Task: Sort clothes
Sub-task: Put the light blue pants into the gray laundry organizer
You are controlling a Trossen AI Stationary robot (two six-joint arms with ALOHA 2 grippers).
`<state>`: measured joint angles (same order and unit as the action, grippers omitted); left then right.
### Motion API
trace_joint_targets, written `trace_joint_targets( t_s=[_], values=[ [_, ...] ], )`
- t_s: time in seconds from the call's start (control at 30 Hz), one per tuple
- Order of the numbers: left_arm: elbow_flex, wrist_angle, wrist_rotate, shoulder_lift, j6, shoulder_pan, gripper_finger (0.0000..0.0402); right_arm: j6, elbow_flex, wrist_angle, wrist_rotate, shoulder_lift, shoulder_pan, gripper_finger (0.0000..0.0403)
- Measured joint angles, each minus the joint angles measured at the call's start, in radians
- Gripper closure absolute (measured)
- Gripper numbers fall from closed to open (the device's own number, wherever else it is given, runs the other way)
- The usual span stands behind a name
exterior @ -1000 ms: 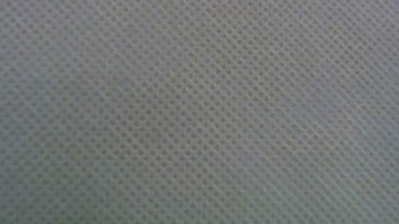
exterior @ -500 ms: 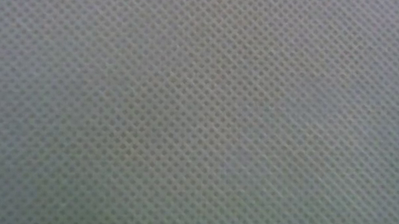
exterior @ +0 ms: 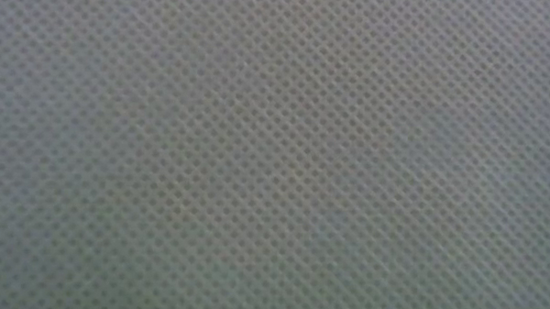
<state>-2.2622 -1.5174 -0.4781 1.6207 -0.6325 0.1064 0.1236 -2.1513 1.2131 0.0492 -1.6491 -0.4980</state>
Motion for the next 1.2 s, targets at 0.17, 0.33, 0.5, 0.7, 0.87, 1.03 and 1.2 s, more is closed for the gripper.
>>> trace_joint_targets(
  t_s=[0.17, 0.33, 0.5, 0.7, 0.87, 1.03, 1.2],
  values=[
    [0.114, -0.054, 0.074, 0.001, -0.015, 0.19, 0.0201, -0.053, 0.002, 0.004, -0.008, 0.034, 0.0, 0.0051],
    [0.264, -0.054, 0.214, -0.004, 0.093, 0.396, 0.0201, -0.099, 0.002, 0.0, -0.008, 0.067, 0.0, 0.0051],
    [0.446, -0.053, 0.38, -0.001, 0.253, 0.593, 0.0201, -0.161, 0.002, -0.002, -0.007, 0.083, 0.0, 0.0051],
    [0.708, -0.052, 0.39, 0.0, 0.276, 0.743, 0.0201, -0.241, 0.002, 0.002, -0.007, 0.087, 0.003, 0.0051],
    [0.875, -0.035, 0.352, 0.0, 0.266, 0.796, 0.0201, -0.282, 0.002, 0.001, -0.007, 0.089, 0.003, 0.0051],
    [0.979, 0.053, 0.338, -0.002, 0.26, 0.812, 0.0201, -0.299, 0.002, 0.001, -0.006, 0.089, 0.003, 0.0051],
    [1.066, 0.21, 0.332, -0.002, 0.289, 0.837, 0.0201, -0.322, 0.002, 0.001, -0.007, 0.088, 0.003, 0.0051]
  ],
)
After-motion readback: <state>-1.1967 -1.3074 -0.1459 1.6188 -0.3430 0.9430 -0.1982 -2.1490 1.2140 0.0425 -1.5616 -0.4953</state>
